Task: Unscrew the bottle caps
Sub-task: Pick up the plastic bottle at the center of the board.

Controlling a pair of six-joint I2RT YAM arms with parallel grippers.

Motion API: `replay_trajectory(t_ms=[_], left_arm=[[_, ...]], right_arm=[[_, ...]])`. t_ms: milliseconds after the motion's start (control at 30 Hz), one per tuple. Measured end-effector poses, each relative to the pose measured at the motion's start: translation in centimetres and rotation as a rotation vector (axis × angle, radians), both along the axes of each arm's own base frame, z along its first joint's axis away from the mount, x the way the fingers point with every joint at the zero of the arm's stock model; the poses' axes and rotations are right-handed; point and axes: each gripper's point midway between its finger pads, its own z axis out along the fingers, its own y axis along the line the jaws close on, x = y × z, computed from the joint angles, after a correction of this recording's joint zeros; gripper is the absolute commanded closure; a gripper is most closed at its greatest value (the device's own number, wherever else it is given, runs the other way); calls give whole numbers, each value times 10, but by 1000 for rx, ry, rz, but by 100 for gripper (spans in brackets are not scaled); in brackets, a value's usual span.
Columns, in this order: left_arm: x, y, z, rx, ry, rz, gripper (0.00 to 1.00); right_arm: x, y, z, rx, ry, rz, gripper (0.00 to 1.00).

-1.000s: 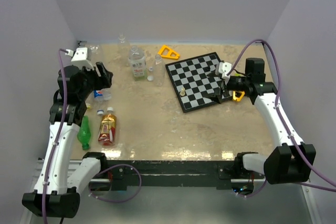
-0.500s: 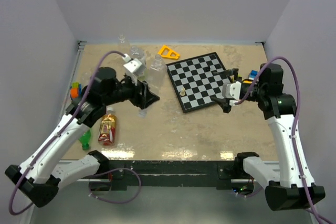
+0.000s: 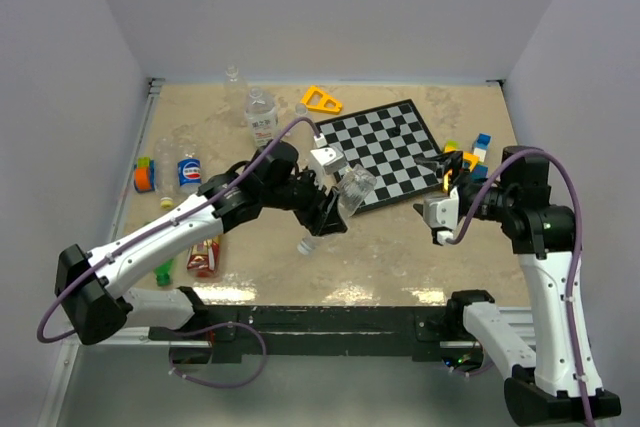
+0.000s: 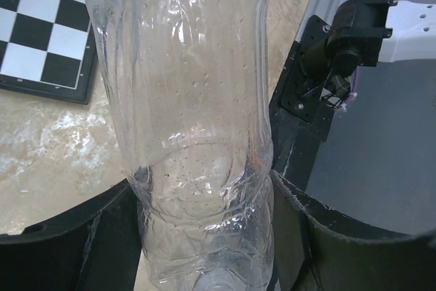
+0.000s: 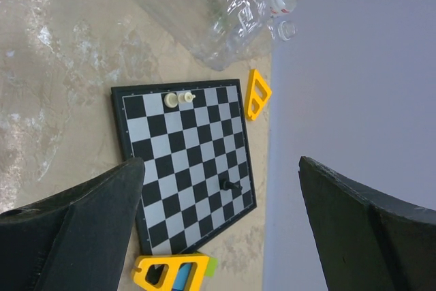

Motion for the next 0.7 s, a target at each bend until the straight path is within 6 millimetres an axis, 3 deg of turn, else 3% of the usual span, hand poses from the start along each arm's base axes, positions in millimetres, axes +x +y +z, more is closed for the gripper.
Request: replay_trajectory(t_ms=[400,700], left_arm=[[-9,-19,-19,2,80,-88,96],[6,-50,-41,74,201,-142,96]], right_arm=[[-4,15,-23,-16,39,99,2],[-34,74,-38,-27,124,301,2]])
